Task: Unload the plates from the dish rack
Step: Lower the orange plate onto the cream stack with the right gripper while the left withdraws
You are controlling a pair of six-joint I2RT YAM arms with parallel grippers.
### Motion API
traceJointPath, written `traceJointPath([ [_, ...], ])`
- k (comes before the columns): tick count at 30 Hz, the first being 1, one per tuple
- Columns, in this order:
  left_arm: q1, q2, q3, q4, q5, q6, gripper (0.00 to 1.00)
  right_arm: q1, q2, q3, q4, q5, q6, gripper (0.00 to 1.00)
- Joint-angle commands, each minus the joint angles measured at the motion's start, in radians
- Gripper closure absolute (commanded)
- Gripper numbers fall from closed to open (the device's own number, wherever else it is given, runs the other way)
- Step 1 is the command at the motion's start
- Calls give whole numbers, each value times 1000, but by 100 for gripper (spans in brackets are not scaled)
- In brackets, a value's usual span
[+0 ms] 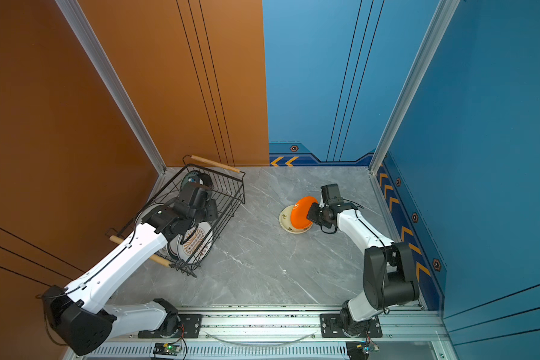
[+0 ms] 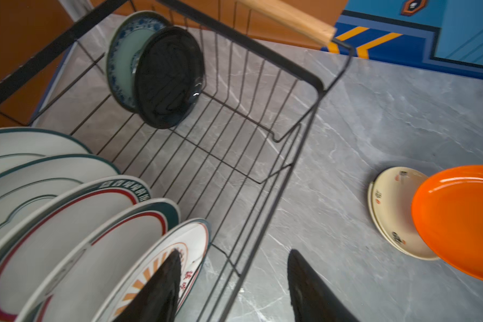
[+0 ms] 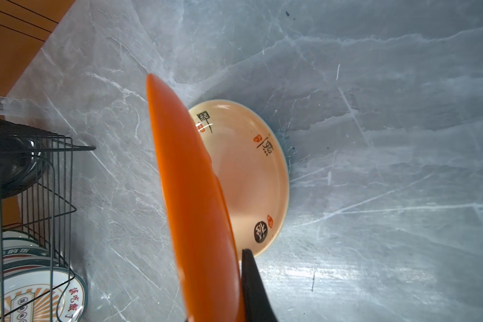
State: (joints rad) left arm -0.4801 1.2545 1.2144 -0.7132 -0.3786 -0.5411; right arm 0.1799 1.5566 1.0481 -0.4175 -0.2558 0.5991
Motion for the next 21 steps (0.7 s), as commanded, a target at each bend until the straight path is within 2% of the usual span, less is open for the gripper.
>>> traceJointPath([
  [1,43,-27,-30,-40,12,32,38,7,38,37,29,24,2,100],
  [9,94,-60,-45,-40,32,51,37,9,121,40,93,-32,50,100],
  [14,119,-71,-50,-40,52,63,37,12,148,50,91,-37,62,89],
  [16,126,-76,-52,-41,59,67,37,15,154,52,84,-35,63,81],
  [21,142,-84,-56,-40,73,74,37,16,155,44,75,-19,58,72],
])
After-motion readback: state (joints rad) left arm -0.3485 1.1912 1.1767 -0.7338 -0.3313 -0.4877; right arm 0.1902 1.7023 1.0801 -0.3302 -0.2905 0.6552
